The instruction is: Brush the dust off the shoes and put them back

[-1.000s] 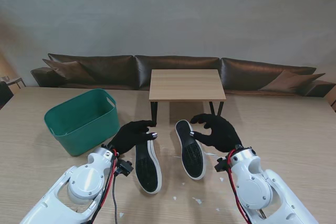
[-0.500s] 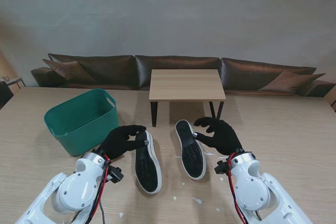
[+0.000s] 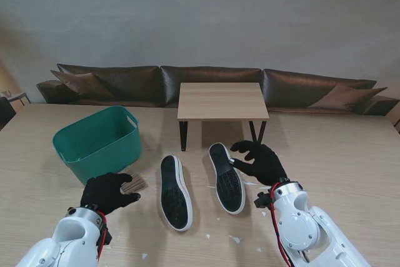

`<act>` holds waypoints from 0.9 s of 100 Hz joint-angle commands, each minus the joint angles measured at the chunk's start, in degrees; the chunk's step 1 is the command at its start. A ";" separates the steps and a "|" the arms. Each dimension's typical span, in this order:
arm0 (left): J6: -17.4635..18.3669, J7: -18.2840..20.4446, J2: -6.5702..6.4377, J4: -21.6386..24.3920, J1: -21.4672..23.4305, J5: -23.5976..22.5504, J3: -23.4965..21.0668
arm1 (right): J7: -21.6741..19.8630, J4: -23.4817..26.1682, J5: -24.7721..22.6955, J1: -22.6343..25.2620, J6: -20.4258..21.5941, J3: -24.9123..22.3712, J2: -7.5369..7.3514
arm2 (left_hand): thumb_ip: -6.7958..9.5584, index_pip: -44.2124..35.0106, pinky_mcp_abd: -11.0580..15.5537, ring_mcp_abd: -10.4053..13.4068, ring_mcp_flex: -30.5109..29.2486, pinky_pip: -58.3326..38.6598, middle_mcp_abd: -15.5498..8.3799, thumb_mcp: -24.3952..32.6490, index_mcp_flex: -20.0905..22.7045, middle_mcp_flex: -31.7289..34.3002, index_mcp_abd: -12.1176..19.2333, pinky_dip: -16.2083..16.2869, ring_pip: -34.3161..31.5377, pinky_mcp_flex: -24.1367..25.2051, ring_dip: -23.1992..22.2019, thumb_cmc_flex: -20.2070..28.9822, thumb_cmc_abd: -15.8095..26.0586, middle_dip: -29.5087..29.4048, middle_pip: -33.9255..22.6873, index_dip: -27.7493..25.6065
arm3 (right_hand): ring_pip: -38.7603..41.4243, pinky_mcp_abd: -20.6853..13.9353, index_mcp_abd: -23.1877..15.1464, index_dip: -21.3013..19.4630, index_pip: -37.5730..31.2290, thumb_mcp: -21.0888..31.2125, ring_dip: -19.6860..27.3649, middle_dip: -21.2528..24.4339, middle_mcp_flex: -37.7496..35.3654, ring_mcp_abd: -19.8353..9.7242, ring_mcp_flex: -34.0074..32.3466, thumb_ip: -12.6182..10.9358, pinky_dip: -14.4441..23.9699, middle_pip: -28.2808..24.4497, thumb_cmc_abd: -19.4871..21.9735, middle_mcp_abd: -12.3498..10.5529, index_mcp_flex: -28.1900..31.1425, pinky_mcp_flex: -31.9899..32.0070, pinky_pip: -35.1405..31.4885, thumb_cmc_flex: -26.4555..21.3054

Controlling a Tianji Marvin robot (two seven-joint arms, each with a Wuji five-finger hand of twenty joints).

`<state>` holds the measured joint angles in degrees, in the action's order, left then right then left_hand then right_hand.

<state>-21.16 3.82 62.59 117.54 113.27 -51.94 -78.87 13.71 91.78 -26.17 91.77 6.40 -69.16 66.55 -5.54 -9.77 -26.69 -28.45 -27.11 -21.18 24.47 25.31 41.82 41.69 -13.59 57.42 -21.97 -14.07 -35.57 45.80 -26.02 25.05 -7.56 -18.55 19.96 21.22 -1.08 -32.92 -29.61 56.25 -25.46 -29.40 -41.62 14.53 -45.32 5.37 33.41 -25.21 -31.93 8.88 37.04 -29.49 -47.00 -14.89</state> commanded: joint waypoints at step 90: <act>-4.18 0.84 -0.67 -9.29 1.93 -7.23 -3.86 | -1.31 -0.72 1.58 0.03 -0.75 1.05 0.42 | 0.64 2.37 3.90 2.57 3.10 4.33 -1.54 5.00 -4.24 -4.14 -2.04 -4.98 6.27 2.91 6.27 -2.46 0.26 -2.09 1.73 0.65 | 2.05 0.52 1.01 1.13 -0.07 -0.25 -1.47 0.06 -1.58 0.56 -1.60 -1.24 2.46 -0.47 2.24 1.29 -0.05 12.62 0.83 0.46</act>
<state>-25.43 3.51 62.00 109.21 115.99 -59.89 -82.55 13.30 90.97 -24.57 91.58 5.84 -68.29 66.75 -5.54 -8.42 -23.87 -26.23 -26.22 -18.54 22.87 28.97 39.32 39.77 -14.56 52.85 -16.72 -12.06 -29.96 44.78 -26.05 23.55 -6.41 -18.39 21.19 21.22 -0.14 -32.65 -29.61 56.52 -26.40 -29.40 -42.29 14.87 -45.88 5.37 34.19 -25.30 -31.05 9.46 37.07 -29.49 -46.99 -14.89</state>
